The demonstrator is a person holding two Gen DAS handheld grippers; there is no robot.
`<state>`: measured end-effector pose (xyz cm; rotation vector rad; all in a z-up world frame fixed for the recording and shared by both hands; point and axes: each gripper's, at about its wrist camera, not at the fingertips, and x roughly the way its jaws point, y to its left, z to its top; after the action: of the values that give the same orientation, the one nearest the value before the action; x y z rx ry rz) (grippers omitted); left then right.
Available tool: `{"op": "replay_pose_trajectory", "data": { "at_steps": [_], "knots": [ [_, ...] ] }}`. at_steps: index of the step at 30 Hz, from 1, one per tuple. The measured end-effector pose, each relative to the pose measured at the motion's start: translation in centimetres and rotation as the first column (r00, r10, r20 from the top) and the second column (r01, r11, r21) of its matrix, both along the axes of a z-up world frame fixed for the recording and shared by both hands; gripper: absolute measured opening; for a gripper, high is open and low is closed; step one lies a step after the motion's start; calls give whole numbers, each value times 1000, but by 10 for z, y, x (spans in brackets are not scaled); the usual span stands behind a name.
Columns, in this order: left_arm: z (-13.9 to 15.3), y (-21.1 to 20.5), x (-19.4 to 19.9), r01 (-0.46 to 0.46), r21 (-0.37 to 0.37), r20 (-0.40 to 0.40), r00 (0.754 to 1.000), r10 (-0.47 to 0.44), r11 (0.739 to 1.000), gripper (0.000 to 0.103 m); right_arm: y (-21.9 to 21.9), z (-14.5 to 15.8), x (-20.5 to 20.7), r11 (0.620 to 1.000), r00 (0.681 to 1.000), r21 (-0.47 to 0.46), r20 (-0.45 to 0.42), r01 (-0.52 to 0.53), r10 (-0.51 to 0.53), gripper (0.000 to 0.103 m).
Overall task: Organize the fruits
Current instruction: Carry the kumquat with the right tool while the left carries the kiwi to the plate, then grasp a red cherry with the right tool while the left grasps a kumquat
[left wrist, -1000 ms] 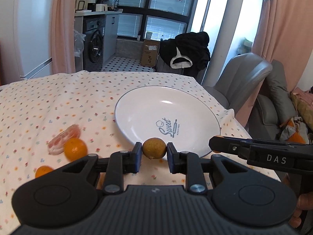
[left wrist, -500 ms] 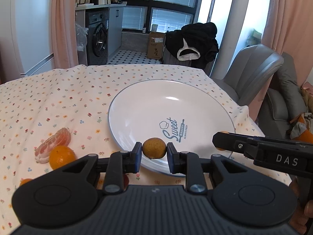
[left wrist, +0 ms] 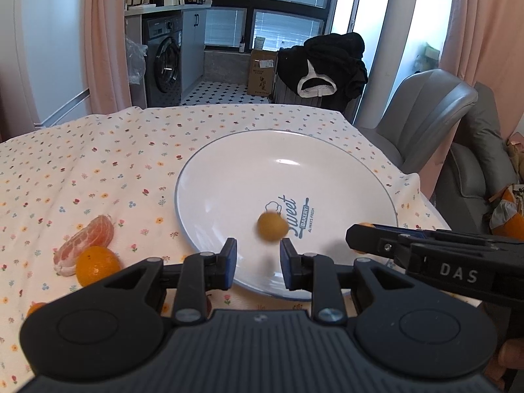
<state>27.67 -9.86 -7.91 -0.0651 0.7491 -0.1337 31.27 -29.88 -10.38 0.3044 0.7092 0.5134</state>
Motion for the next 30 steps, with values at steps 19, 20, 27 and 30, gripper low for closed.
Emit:
{"op": "replay_pose_trajectory", "data": {
  "at_steps": [19,20,27,30],
  "knots": [
    [33,44,-52,-109,-40,69,991,111,993,82,9,21,-22,1000,999,-19,45,13,-12,68],
    [35,47,-56,-117,-38,82,989,120,992,87,10,22,-23,1000,999,-17,49,12,-12,71],
    [42,63,-73,-155,-50,103,982,159,987,94,15,31,-33,1000,997,8,80,10,-11,103],
    [42,72,-81,-183,-54,114,976,188,982,94,17,33,-36,1000,997,22,75,1,-2,103]
  ]
}}
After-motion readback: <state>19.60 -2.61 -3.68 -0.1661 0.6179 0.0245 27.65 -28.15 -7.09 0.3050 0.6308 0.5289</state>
